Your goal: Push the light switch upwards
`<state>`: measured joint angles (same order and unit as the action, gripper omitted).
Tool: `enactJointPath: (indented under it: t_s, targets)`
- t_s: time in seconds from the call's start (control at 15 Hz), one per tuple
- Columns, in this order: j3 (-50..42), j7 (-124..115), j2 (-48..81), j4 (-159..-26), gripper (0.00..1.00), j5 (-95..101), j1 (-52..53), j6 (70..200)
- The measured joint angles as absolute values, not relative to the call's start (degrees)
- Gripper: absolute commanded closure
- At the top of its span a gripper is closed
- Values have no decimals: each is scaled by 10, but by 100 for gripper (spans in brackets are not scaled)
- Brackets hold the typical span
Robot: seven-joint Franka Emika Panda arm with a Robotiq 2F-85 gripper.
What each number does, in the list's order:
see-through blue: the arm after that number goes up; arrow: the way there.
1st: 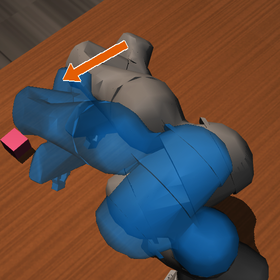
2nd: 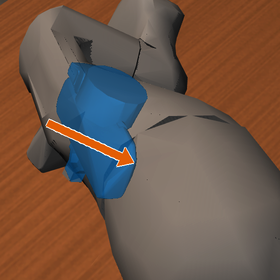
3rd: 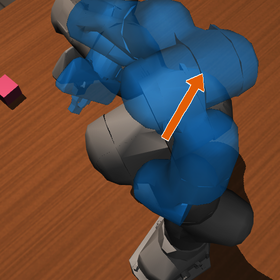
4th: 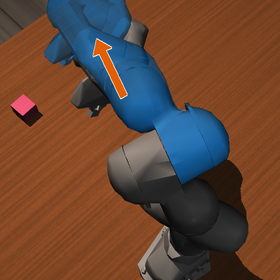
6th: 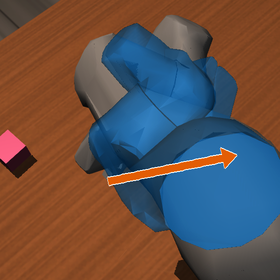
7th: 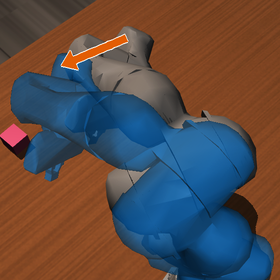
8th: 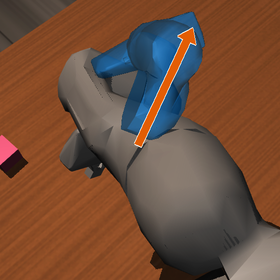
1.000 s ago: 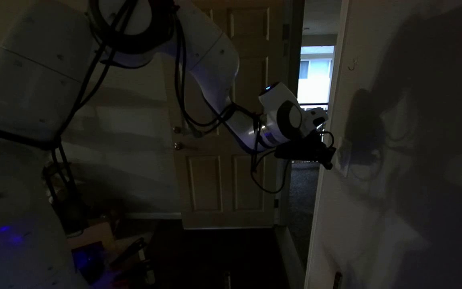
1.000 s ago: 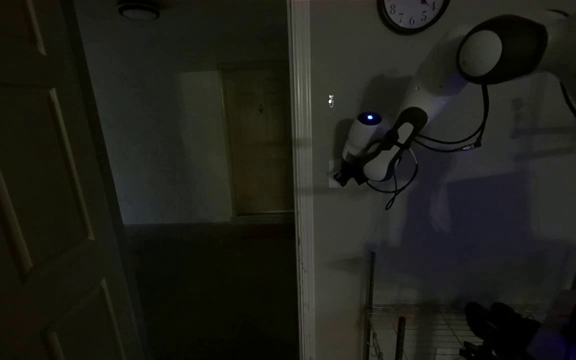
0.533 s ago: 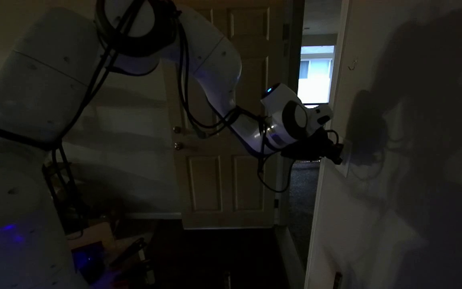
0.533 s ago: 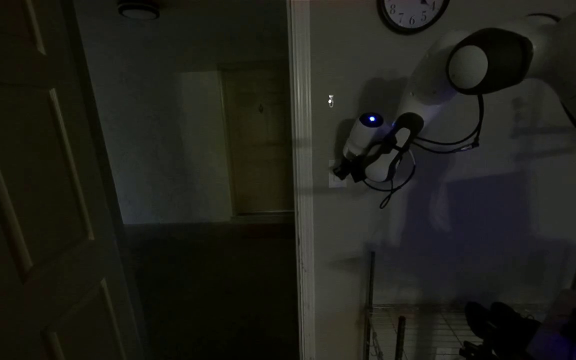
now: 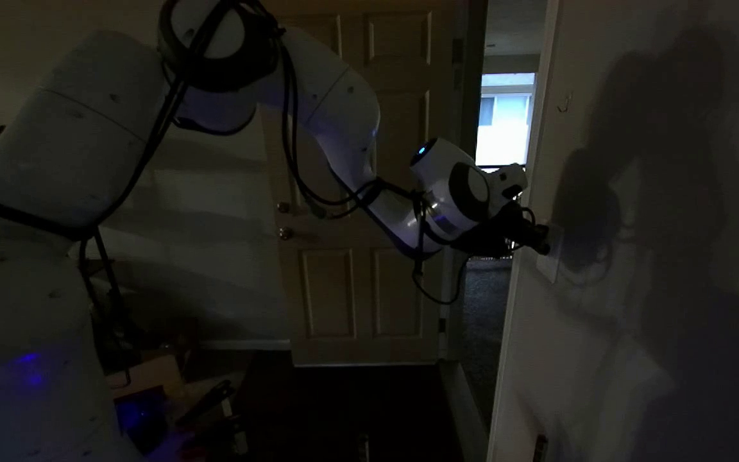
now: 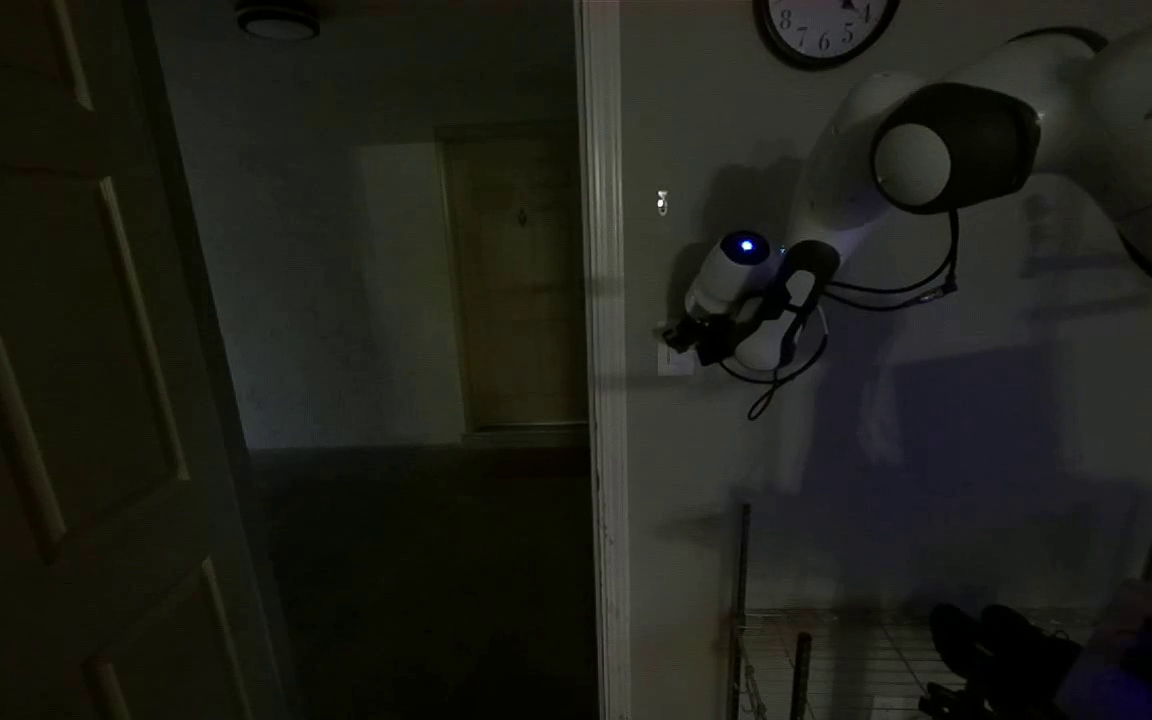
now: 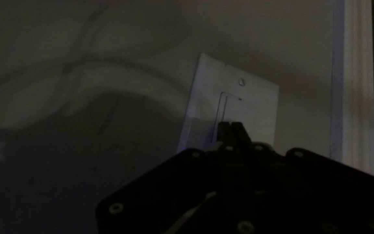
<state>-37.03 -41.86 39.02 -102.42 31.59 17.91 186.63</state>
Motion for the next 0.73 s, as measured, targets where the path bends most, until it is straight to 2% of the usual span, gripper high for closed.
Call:
enactJointPath:
  t_s: [0.47,0.73]
  targets:
    - [-503,-473,455,-1040,95,260,291,1927]
    - [-534,-478,481,-1045,95,219,320,1940]
